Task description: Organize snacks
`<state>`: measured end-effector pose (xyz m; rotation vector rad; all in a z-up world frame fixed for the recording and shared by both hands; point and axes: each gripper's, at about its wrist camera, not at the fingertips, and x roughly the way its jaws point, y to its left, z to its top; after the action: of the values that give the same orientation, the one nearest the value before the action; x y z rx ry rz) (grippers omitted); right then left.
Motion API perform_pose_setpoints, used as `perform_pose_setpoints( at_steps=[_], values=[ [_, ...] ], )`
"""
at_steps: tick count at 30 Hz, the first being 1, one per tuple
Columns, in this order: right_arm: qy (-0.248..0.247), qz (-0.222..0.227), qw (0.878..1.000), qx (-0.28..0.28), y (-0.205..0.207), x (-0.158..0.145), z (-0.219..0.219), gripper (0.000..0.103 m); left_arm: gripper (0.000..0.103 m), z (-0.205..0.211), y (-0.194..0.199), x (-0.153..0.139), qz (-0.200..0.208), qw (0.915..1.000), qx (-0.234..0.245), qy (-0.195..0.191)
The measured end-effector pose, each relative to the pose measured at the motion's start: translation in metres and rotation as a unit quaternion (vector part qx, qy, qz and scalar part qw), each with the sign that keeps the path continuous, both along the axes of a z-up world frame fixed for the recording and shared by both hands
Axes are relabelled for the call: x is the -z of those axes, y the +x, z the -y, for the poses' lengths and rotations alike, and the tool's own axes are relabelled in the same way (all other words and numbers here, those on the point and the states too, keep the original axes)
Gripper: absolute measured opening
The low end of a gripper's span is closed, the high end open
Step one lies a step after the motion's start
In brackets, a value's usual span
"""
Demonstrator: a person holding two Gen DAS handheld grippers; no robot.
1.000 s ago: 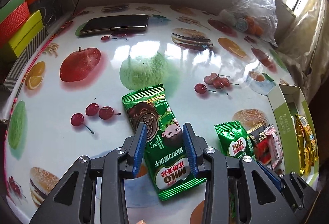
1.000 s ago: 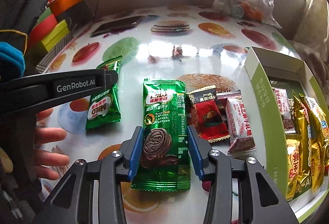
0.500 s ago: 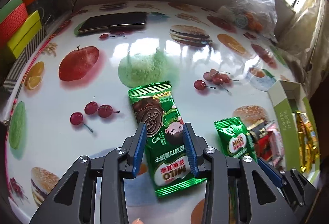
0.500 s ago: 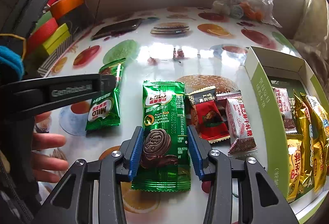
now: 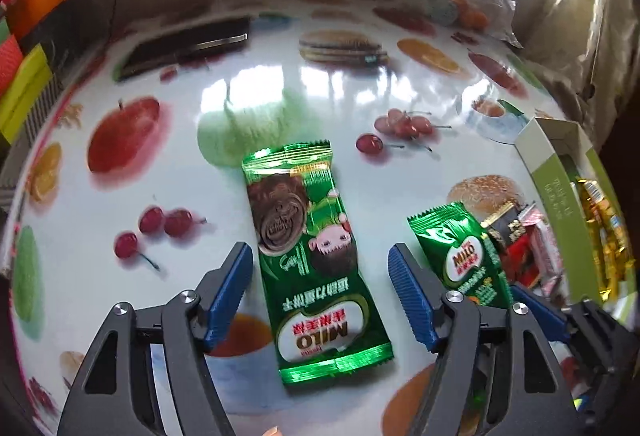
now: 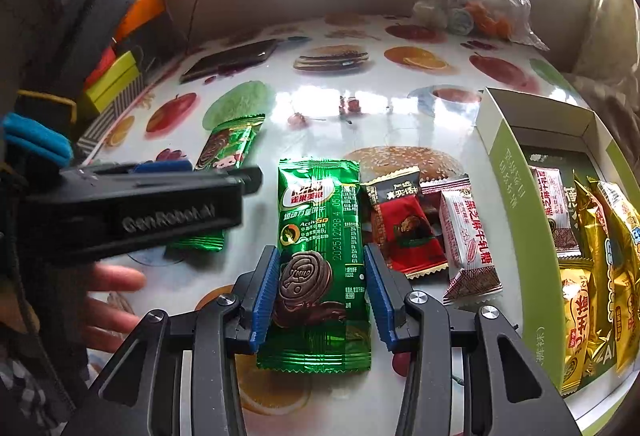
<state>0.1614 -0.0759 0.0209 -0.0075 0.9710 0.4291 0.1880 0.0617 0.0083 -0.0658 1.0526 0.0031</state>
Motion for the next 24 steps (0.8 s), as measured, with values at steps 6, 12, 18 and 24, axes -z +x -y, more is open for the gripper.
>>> perform_pose_setpoints(
  at_steps=[6, 12, 18, 24],
  values=[
    [0.007, -0.002, 1.0, -0.001, 0.0005, -0.0002, 0.0011, 0.042, 0.071, -0.0006, 0.0022, 0.0006, 0.007, 0.9998, -0.018, -0.002],
    [0.011, -0.002, 1.0, 0.001, 0.0013, 0.0001, 0.002, 0.042, 0.071, -0.0074, 0.0037, 0.0017, 0.006, 0.9991, -0.039, 0.014],
    [0.01, -0.002, 1.0, 0.0, 0.0009, 0.0002, 0.0023, 0.042, 0.071, -0.007, 0.0025, 0.0017, 0.004, 0.9989, -0.043, 0.018],
    [0.005, -0.001, 1.0, -0.001, 0.0011, -0.0001, 0.0021, 0.042, 0.049, -0.0063, -0.0001, -0.0012, 0.008, 0.9989, -0.041, 0.021]
  ],
)
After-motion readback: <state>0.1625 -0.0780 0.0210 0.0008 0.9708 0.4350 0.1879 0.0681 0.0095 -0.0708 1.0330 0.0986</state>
